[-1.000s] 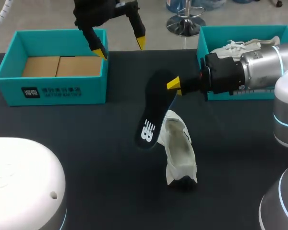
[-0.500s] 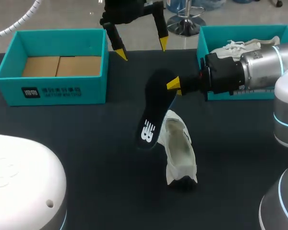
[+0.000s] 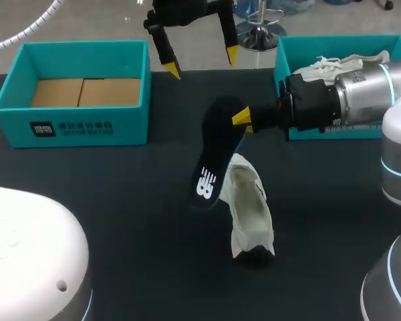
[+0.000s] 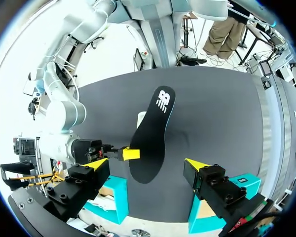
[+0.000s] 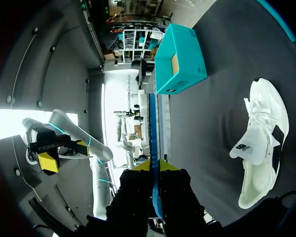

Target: Take the shoe out of the shoebox, open the shoe tongue, remove and reinsert the insole, then place the shoe into the shoebox

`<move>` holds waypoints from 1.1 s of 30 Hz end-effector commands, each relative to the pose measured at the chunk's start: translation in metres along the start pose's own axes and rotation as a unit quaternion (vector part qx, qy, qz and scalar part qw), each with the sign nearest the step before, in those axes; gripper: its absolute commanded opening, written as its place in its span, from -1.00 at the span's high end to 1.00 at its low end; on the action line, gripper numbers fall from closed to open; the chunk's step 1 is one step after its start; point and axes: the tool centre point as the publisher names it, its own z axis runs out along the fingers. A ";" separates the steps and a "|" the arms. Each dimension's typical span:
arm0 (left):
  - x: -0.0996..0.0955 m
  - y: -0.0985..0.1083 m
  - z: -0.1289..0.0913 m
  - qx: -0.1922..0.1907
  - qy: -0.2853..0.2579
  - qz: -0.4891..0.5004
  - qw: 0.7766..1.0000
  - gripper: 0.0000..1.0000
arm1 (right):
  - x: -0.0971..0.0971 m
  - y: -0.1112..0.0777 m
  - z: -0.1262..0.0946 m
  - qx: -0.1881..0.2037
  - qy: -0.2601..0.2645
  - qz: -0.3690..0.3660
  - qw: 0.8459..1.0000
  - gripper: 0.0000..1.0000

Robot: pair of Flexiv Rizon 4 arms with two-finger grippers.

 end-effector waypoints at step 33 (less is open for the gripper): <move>0.106 -0.020 0.026 -0.034 -0.344 0.019 0.938 -1.00 | 0.000 0.001 0.002 0.000 -0.001 0.000 1.000 1.00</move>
